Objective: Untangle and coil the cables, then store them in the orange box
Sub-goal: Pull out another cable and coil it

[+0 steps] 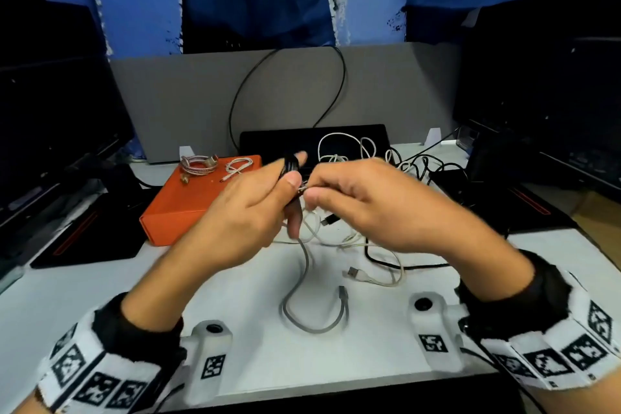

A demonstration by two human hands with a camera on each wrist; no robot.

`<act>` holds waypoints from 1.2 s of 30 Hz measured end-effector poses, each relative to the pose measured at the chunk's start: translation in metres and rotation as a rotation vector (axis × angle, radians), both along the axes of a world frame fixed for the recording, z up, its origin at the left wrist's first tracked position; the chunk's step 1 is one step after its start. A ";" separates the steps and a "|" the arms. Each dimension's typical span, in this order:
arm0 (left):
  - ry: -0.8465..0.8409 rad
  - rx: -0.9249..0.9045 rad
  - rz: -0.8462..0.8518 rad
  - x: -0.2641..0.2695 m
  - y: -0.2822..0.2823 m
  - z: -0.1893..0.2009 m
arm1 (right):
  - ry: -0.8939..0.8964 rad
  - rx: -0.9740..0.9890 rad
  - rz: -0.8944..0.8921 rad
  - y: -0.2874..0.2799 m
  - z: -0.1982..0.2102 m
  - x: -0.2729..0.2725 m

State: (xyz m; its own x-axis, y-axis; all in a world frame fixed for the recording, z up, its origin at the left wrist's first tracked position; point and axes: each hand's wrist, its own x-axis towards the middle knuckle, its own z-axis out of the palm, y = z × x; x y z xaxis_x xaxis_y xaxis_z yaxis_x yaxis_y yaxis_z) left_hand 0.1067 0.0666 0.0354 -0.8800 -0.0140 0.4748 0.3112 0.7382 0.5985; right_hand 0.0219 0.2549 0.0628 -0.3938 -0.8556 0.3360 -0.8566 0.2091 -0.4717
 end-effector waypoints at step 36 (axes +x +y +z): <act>0.178 0.315 0.214 0.002 0.032 -0.001 | -0.502 -0.496 -0.034 -0.025 -0.024 -0.001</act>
State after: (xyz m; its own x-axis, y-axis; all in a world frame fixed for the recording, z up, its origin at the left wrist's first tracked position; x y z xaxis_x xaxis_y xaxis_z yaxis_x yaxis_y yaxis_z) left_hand 0.1090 0.0990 0.0341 -0.7463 -0.3563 0.5622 0.2895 0.5869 0.7562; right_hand 0.0210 0.2295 0.0389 -0.6271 -0.6333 0.4535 -0.5072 -0.1099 -0.8548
